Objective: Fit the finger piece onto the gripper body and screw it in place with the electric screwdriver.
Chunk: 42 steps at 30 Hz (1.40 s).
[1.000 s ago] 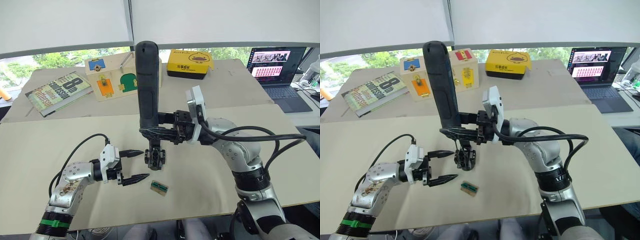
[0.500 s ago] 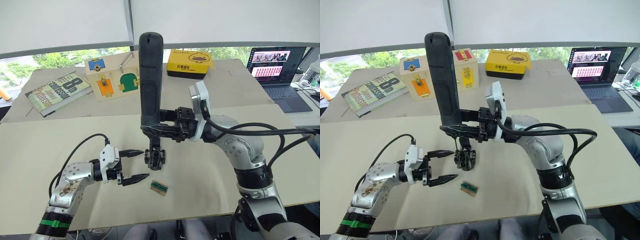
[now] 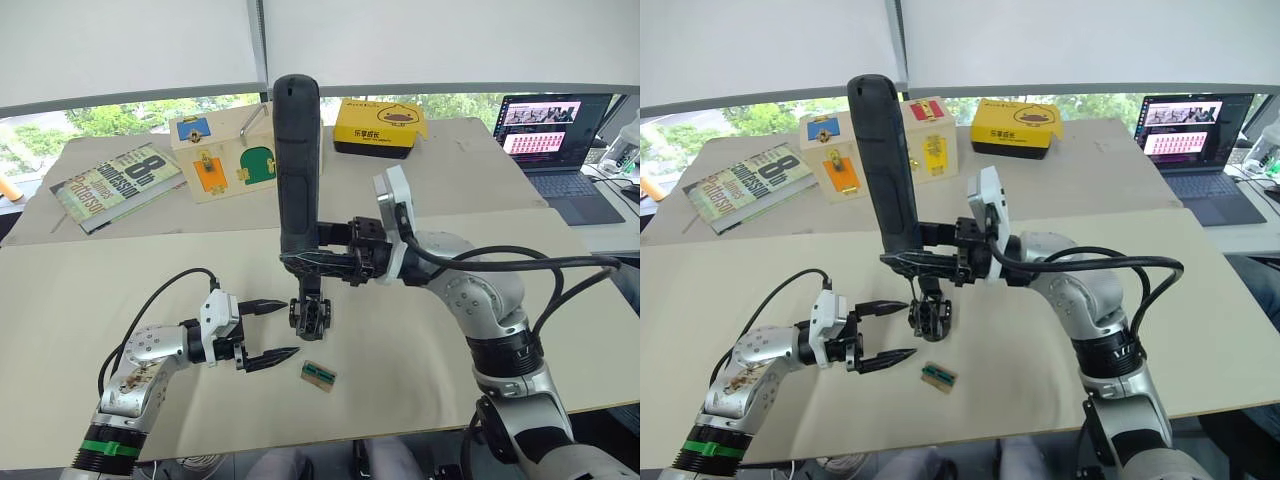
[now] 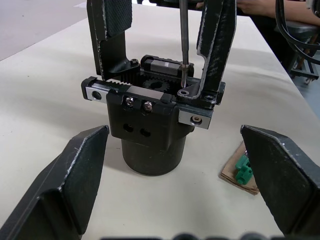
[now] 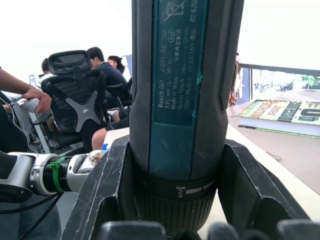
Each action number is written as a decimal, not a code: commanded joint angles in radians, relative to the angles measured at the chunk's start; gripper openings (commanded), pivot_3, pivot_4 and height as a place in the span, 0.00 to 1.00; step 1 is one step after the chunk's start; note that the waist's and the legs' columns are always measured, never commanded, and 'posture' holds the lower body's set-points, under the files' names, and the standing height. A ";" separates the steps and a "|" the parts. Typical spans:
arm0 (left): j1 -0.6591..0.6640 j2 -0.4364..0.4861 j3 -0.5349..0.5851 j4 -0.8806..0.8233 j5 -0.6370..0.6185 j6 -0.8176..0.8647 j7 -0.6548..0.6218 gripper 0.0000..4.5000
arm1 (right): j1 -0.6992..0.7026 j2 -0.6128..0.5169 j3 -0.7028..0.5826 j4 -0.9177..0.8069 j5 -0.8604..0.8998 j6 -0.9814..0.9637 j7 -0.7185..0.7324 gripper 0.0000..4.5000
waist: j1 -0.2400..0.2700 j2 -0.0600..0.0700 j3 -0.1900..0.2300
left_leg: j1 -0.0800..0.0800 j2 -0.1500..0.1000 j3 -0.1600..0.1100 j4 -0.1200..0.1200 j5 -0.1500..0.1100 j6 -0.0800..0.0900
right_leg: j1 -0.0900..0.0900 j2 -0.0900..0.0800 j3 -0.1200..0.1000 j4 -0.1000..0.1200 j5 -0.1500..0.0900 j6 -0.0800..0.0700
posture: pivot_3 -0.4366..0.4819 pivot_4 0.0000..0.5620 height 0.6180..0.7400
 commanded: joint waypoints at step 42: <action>-0.001 -0.008 -0.011 -0.010 0.004 -0.019 0.012 1.00 | -0.039 -0.006 0.000 -0.040 -0.027 -0.025 0.051 0.42 | 0.000 0.000 0.000 | 0.000 0.000 0.000 0.000 0.000 0.000 | 0.000 0.000 0.000 0.000 0.000 0.000 | 0.48 0.27 1.00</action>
